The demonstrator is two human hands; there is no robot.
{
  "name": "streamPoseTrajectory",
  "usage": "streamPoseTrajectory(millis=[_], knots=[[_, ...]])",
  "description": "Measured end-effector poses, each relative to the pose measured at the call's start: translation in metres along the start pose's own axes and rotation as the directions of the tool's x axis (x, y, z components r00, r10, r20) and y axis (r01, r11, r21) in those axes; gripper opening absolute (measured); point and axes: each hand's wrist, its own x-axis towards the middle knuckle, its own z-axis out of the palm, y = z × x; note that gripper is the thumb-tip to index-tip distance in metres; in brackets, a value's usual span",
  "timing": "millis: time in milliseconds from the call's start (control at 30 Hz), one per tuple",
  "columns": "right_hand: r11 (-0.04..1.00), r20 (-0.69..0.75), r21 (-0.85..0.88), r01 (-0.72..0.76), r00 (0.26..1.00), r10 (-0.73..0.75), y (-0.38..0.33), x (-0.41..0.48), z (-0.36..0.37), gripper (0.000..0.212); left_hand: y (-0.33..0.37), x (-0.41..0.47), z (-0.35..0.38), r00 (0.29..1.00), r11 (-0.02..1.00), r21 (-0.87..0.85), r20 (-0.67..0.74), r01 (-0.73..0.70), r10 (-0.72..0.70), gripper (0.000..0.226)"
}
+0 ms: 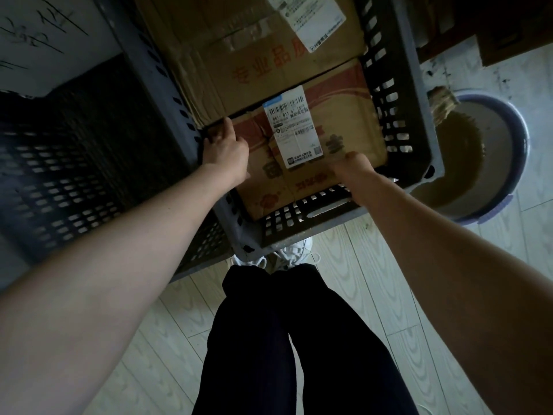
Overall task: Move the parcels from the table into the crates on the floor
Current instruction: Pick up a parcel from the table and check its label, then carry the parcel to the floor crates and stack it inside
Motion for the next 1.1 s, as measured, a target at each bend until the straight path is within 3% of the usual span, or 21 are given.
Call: streamPoseTrajectory(millis=[67, 100, 167, 200, 267, 433, 600, 1100], knots=[[0.924, -0.039, -0.35, 0.153, 0.983, -0.178, 0.008, -0.006, -0.003, 0.038, 0.001, -0.004, -0.005, 1.0, 0.999, -0.054, 0.018, 0.0, 0.001, 0.07], [0.924, -0.066, -0.333, 0.188, 0.973, -0.221, 0.006, -0.01, -0.004, 0.037, 0.002, -0.007, -0.008, 1.0, 0.996, -0.093, 0.019, 0.002, -0.001, 0.067], [0.993, -0.042, 0.024, 0.12, 0.992, -0.119, 0.001, -0.015, 0.0, 0.033, 0.006, -0.015, -0.015, 1.0, 0.975, -0.221, -0.001, 0.017, -0.017, 0.059], [0.98, -0.047, 0.169, 0.105, 0.994, -0.098, -0.001, -0.018, 0.001, 0.03, 0.01, -0.018, -0.017, 1.0, 0.956, -0.294, -0.019, 0.018, -0.024, 0.055], [0.947, -0.049, 0.299, 0.116, 0.993, -0.106, -0.005, -0.034, 0.004, 0.027, 0.016, -0.035, -0.026, 0.997, 0.911, -0.413, -0.07, 0.009, -0.042, 0.051], [0.914, -0.022, 0.383, 0.132, 0.991, -0.134, -0.018, -0.092, -0.002, 0.042, 0.021, -0.088, -0.056, 0.992, 0.81, -0.585, -0.073, 0.042, -0.104, 0.045], [0.899, -0.078, 0.398, 0.181, 0.983, -0.163, -0.032, -0.162, -0.017, 0.041, 0.009, -0.151, -0.09, 0.989, 0.719, -0.694, -0.08, 0.032, -0.121, 0.044], [0.826, -0.183, 0.461, 0.325, 0.945, -0.27, -0.037, -0.358, -0.057, 0.051, -0.028, -0.362, -0.165, 0.966, 0.575, -0.816, -0.191, -0.059, -0.172, 0.062]])
